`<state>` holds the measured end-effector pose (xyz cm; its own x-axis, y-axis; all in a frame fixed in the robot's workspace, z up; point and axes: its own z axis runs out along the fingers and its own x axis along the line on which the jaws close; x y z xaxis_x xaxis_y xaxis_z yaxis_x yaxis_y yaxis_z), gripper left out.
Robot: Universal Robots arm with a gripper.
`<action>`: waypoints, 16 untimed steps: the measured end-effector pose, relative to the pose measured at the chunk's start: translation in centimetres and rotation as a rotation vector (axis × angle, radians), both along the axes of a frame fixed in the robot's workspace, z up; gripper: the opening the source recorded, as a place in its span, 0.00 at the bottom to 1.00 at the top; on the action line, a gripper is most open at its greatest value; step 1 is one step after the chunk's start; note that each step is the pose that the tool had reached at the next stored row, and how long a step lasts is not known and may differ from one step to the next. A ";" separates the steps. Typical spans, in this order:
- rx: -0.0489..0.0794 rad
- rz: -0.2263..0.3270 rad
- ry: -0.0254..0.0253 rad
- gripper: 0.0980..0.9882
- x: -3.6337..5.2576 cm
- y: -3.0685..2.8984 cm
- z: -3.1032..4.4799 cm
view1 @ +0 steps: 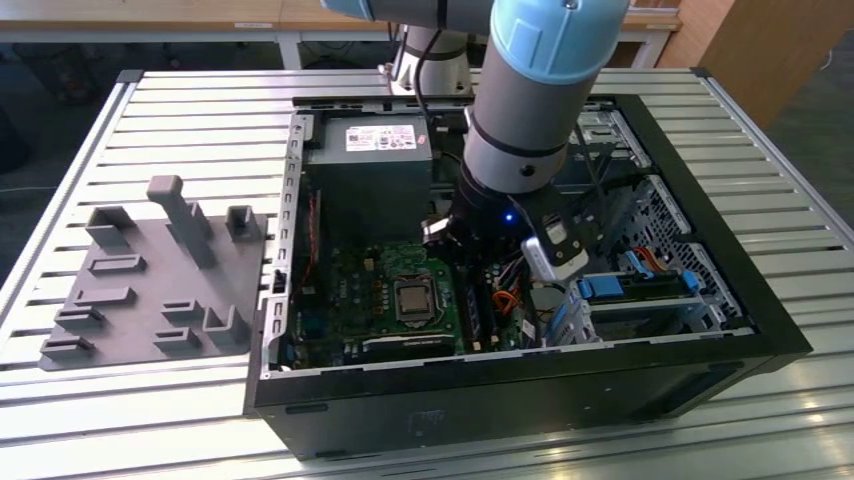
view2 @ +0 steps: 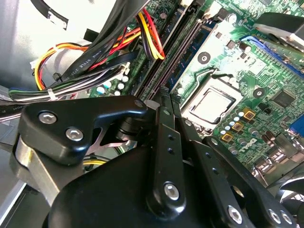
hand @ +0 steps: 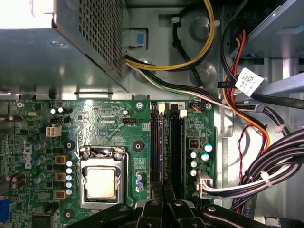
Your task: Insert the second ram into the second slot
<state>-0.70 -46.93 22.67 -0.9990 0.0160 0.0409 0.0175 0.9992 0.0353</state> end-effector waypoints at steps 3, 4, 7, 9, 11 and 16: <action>0.000 0.000 0.0001 0.02 0.00 0.00 -0.06; 0.000 -0.001 0.0000 0.02 0.00 0.00 -0.09; 0.000 -0.002 0.0000 0.02 0.00 0.00 -0.17; 0.000 -0.002 0.0000 0.02 0.00 0.00 -0.23; 0.000 -0.003 0.0000 0.02 0.00 0.00 -0.28; 0.000 -0.004 0.0001 0.02 0.00 0.00 -0.41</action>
<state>-0.70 -46.93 22.26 -0.9990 0.0198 0.0410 0.0212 0.9992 0.0352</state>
